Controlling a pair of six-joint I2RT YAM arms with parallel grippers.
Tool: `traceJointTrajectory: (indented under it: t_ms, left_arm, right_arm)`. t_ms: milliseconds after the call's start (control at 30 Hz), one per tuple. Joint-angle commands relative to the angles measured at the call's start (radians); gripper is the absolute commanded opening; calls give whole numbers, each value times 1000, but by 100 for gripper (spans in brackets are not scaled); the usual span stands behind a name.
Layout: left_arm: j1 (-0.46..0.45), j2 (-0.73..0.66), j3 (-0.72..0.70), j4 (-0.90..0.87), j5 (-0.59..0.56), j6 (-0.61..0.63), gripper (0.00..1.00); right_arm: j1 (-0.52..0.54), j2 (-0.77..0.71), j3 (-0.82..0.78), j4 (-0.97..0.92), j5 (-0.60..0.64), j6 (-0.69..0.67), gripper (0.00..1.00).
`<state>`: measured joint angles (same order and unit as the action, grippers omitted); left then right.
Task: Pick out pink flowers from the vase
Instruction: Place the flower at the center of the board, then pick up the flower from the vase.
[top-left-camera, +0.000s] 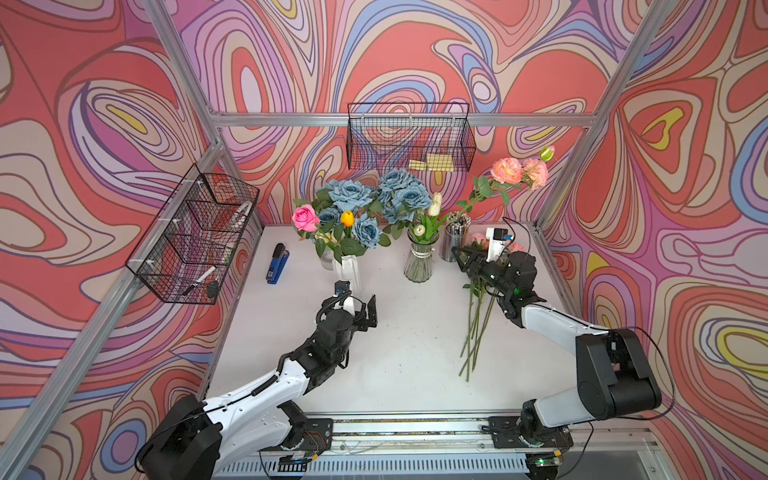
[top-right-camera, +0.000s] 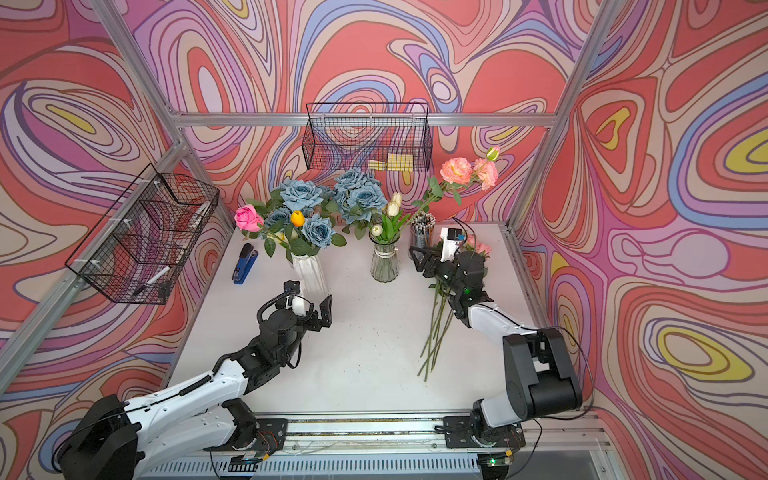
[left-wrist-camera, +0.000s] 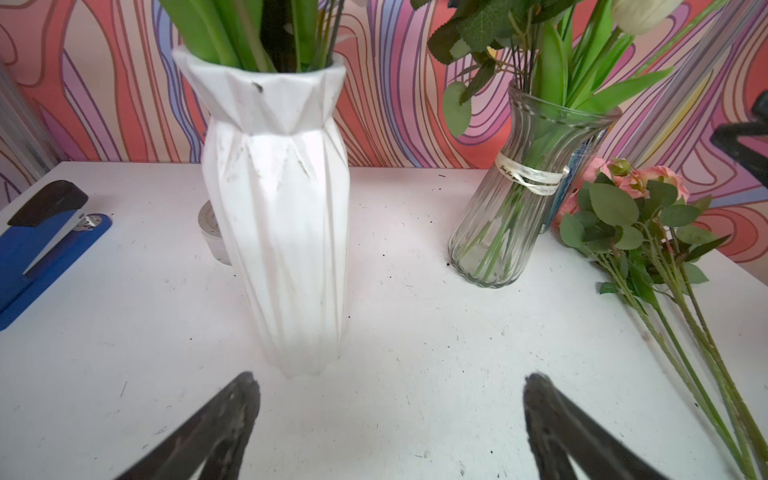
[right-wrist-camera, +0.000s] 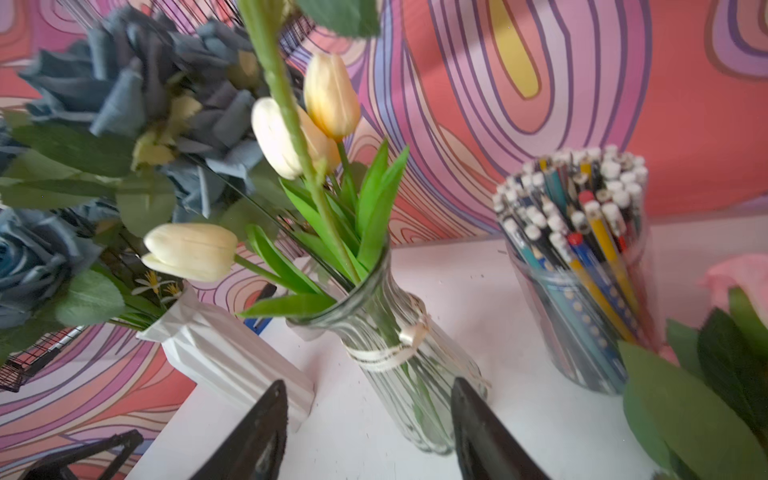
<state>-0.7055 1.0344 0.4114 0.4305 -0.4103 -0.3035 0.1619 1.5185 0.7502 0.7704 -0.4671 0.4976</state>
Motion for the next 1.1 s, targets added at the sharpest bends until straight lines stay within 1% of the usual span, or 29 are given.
traceJointTrajectory:
  t_ms: [0,133,267,367,600,767,900,1067]
  left_arm:
    - [6,9,21,4,65,-35,100]
    - [5,25,18,28,111,-57,100]
    - [3,64,16,83,190,-83,98]
    - [-3,84,21,113,227,-90,98]
    - [-11,112,44,100,255,-88,97]
    - [-18,118,52,89,266,-95,97]
    - [-20,106,61,60,275,-90,95]
    - [-20,86,64,30,269,-76,89]
  right_arm:
    - [13,57,-25,261,44,35,63]
    - [19,150,-10,408,57,70,60]
    - [38,246,15,516,78,78,55]
    - [56,300,44,543,88,78,53]
    - [70,363,106,585,82,89,52]
    - [71,395,163,585,81,104,49]
    - [73,431,205,593,77,126,42]
    - [77,462,240,603,76,156,29]
